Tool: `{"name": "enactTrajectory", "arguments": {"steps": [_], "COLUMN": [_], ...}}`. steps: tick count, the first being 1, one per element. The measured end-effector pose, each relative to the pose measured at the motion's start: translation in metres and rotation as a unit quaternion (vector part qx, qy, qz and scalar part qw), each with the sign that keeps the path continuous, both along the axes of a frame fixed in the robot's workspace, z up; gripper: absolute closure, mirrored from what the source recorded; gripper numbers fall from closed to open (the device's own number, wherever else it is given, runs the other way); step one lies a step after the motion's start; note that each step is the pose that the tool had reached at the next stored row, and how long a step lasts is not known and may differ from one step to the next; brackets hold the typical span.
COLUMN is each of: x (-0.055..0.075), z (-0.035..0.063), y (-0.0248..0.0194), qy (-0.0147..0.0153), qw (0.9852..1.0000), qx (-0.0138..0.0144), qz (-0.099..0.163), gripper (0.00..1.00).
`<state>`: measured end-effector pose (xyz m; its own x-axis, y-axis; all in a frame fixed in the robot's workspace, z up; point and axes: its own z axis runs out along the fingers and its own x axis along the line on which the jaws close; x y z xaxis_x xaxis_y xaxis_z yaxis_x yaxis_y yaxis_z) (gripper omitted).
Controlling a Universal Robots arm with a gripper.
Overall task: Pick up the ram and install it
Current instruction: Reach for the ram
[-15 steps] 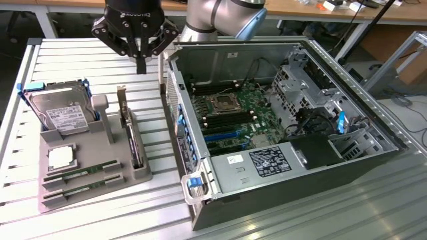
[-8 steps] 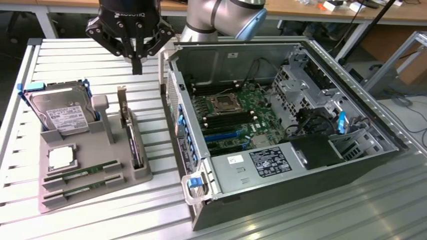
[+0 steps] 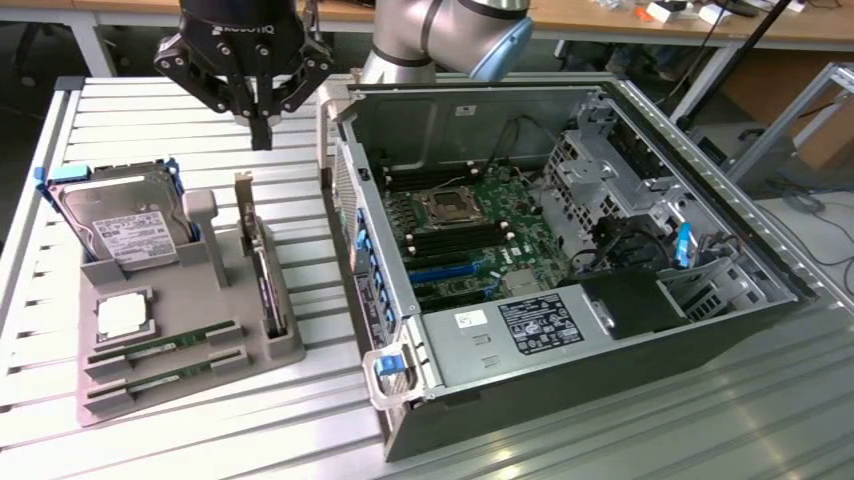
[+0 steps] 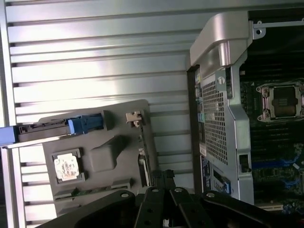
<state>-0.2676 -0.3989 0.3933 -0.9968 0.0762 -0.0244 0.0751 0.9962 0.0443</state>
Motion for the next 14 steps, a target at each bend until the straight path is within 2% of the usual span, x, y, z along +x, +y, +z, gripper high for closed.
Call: {"name": "enactTrajectory", "arguments": {"steps": [14], "x": [-0.016], "z": [0.0000], "y": [0.0000], "qy": [-0.0001], "qw": [1.0000], "qx": [0.0000], "qz": [0.000], "gripper": [0.90]}}
